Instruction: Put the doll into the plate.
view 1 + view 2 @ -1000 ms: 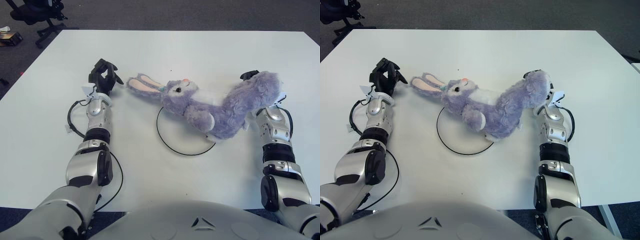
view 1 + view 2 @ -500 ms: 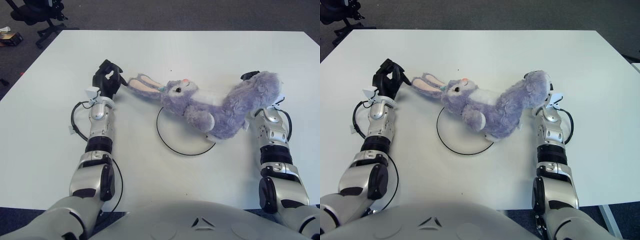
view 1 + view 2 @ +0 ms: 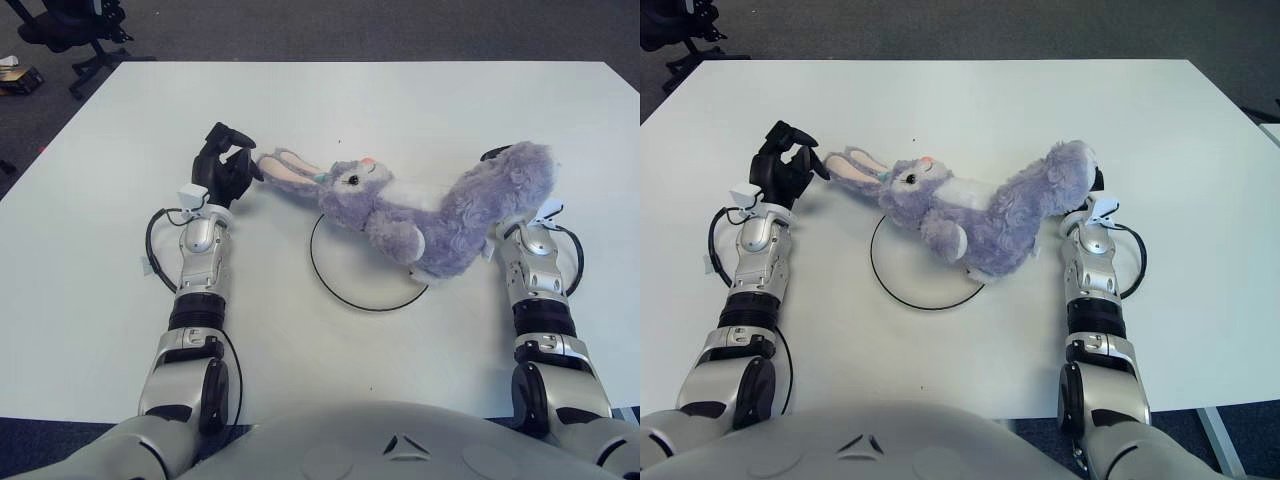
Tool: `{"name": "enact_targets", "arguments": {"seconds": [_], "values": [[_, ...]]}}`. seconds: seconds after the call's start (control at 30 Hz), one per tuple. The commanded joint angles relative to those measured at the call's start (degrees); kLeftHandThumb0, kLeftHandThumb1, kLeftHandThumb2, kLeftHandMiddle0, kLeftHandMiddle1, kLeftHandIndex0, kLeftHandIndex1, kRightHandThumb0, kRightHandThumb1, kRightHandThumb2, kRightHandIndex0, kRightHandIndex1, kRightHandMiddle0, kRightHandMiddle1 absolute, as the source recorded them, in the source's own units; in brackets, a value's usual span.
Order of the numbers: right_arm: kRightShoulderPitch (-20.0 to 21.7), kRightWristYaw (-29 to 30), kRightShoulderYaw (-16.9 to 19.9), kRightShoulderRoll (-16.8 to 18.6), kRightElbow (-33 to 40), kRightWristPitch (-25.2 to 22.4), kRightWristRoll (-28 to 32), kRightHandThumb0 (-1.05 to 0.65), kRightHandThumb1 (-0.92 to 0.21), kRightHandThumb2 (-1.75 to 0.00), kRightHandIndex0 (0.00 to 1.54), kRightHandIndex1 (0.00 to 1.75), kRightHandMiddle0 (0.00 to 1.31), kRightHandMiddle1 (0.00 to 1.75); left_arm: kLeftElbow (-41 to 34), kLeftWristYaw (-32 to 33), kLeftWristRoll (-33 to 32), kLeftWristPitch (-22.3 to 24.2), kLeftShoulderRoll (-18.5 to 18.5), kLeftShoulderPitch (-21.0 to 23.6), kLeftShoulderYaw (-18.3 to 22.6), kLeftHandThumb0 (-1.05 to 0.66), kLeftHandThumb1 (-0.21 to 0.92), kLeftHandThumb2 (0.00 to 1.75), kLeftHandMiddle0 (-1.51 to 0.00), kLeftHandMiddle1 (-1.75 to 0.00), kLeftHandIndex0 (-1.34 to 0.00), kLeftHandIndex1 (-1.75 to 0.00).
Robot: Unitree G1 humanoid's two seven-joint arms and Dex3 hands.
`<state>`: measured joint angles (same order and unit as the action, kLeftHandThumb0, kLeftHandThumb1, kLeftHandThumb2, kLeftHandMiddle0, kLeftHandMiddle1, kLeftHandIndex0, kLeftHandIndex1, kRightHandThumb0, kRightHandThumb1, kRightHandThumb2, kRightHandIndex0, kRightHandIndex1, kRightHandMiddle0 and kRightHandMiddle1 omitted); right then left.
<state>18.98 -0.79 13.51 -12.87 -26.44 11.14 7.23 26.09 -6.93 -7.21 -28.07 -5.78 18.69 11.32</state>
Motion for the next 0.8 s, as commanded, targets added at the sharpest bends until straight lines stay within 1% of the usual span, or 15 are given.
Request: {"name": "enact_targets", "arguments": {"seconds": [0.0,0.17,0.5,0.77], "values": [[-2.1,0.3,-0.3,0.4,-1.3,-1.3,-0.7,-0.37,-0.8,-0.67,0.78,1.75,0.28,1.75,1.1,0.8,0.8,0.3,0.6,-4.0,-0.4,-0.35,0.92,0.44,-0.88,-1.75,-0.27,-1.68],[-2.1,0.4,-0.3,0.3,-1.3,-1.3,-1.1,-0.37,-0.8,-0.67,0.79,1.75,0.28,1.75,1.5,0.9,1.2,1.3,0.4,-3.8,-0.7,-0.35,0.92,0.44,-0.88,-1.75,-0.28,-1.68],[-2.1,0.4,-0.4,0.3,-1.7,-0.4,-2.0,-0.37,-0.79,-0.68,0.8,1.75,0.28,1.75,3.1,0.9,0.8,4.7,0.2,-2.8,-0.9,-0.35,0.92,0.42,-0.89,-1.75,-0.31,-1.64],[-2.0,0.6,-0.4,0.3,-2.3,1.1,-2.5,-0.37,-0.79,-0.69,0.82,1.75,0.29,1.75,5.5,1.0,0.5,5.5,-0.2,-1.5,-0.4,-0.35,0.92,0.39,-0.91,-1.75,-0.33,-1.61]]}}
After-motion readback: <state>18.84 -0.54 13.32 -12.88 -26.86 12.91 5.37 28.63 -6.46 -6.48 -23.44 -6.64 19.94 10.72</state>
